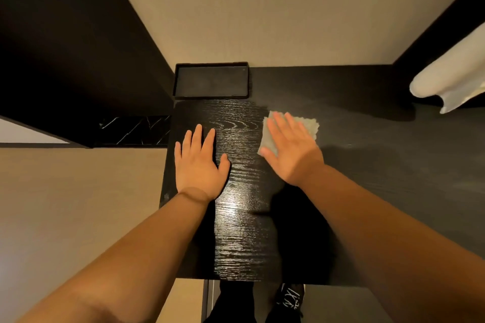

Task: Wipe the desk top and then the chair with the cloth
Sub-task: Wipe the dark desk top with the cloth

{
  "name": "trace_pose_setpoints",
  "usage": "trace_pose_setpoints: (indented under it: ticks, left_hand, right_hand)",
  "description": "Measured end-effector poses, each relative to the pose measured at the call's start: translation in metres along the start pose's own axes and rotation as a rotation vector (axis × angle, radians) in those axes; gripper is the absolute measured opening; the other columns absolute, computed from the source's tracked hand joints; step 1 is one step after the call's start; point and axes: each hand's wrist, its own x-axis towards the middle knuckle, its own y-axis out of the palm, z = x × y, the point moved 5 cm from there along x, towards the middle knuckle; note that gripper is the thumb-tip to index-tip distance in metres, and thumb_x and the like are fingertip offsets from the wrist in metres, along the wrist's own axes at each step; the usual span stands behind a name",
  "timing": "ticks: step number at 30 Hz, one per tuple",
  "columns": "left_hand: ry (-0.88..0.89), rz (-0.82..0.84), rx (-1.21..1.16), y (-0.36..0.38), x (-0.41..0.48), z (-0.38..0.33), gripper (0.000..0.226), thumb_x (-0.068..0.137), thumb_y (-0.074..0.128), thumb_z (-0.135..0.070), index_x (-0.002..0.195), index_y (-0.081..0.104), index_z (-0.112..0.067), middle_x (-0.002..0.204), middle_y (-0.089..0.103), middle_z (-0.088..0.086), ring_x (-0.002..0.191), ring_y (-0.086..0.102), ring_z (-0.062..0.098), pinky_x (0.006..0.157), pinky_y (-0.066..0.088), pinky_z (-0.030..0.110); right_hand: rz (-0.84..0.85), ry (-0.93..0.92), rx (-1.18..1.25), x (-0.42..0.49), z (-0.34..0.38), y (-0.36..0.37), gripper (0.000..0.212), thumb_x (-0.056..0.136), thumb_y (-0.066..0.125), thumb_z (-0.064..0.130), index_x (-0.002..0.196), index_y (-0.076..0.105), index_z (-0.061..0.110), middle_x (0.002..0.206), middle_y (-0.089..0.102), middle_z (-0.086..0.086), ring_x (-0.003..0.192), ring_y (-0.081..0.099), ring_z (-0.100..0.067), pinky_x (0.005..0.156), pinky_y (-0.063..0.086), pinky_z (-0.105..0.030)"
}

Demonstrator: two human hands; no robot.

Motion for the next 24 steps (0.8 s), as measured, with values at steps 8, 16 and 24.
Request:
trace_pose_setpoints:
  ticks: [8,16,24]
  left_hand:
    - [-0.005,0.027,-0.006,0.000,0.003,0.000,0.075,0.095,0.035,-0.059,0.163,0.031,-0.028,0.173,0.019,0.005,0.160,0.011,0.029,0.130,0.010,0.053]
    - [0.003,0.047,-0.023,-0.002,0.003,-0.001,0.074,0.096,0.040,-0.056,0.163,0.030,-0.028,0.174,0.017,0.005,0.160,0.009,0.028,0.130,0.007,0.052]
    - [0.000,0.036,-0.018,-0.003,0.003,0.000,0.073,0.097,0.043,-0.056,0.163,0.030,-0.029,0.173,0.018,0.005,0.160,0.010,0.029,0.130,0.009,0.052]
  right_hand:
    - [0.004,-0.144,0.020,-0.046,0.034,-0.001,0.081,0.095,0.047,0.059,0.159,0.032,0.012,0.167,0.023,-0.008,0.156,0.013,-0.029,0.125,0.017,-0.048]
    - [-0.055,0.085,0.035,0.014,-0.003,-0.009,0.075,0.102,0.037,0.059,0.160,0.029,0.011,0.168,0.024,-0.011,0.156,0.016,-0.034,0.125,0.018,-0.052]
    - [-0.022,-0.295,0.019,-0.012,0.013,0.000,0.079,0.097,0.047,0.061,0.157,0.036,0.010,0.166,0.029,-0.010,0.154,0.023,-0.032,0.122,0.025,-0.051]
